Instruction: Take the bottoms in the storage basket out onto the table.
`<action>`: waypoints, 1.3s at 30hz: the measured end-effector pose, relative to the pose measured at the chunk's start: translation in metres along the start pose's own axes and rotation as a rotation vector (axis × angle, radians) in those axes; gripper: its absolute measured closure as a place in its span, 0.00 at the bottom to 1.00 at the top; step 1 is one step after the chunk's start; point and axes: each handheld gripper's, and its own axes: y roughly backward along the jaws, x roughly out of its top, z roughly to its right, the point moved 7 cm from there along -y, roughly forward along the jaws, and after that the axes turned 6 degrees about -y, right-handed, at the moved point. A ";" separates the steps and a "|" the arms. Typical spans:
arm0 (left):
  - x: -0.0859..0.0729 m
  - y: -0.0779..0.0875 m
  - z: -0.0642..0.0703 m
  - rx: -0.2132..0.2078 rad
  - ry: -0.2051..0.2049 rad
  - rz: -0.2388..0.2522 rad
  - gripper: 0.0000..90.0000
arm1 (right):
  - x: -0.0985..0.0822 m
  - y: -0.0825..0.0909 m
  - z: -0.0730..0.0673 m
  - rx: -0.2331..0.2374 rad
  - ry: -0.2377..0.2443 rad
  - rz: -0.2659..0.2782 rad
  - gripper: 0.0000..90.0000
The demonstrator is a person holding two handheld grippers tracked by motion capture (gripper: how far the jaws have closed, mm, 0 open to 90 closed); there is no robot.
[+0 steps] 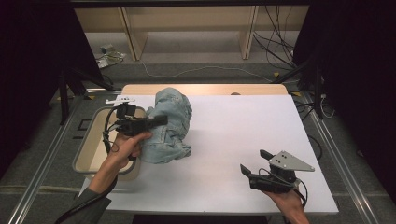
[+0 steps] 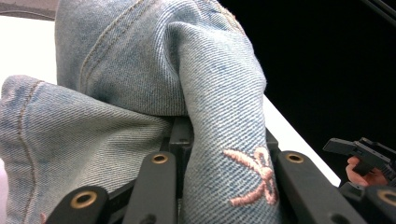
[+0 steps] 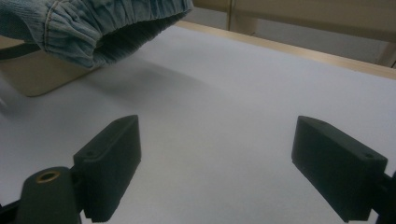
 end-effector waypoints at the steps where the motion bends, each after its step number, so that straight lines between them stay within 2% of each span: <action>1: 0.000 -0.001 0.000 -0.002 0.001 0.000 0.77 | 0.000 0.000 0.000 -0.001 -0.001 0.003 0.19; 17: 0.003 -0.025 0.008 -0.016 -0.010 -0.030 0.77 | 0.000 0.000 0.000 0.000 -0.003 0.002 0.19; 26: -0.002 -0.046 0.017 -0.028 -0.024 -0.068 0.77 | 0.000 0.000 -0.001 0.003 -0.003 0.000 0.19; 31: -0.006 -0.058 0.021 -0.024 -0.037 -0.092 0.77 | 0.000 0.000 -0.001 0.004 -0.004 0.000 0.19; 39: -0.015 -0.068 0.021 -0.005 -0.055 -0.126 0.77 | 0.000 0.000 -0.001 0.006 -0.004 0.000 0.19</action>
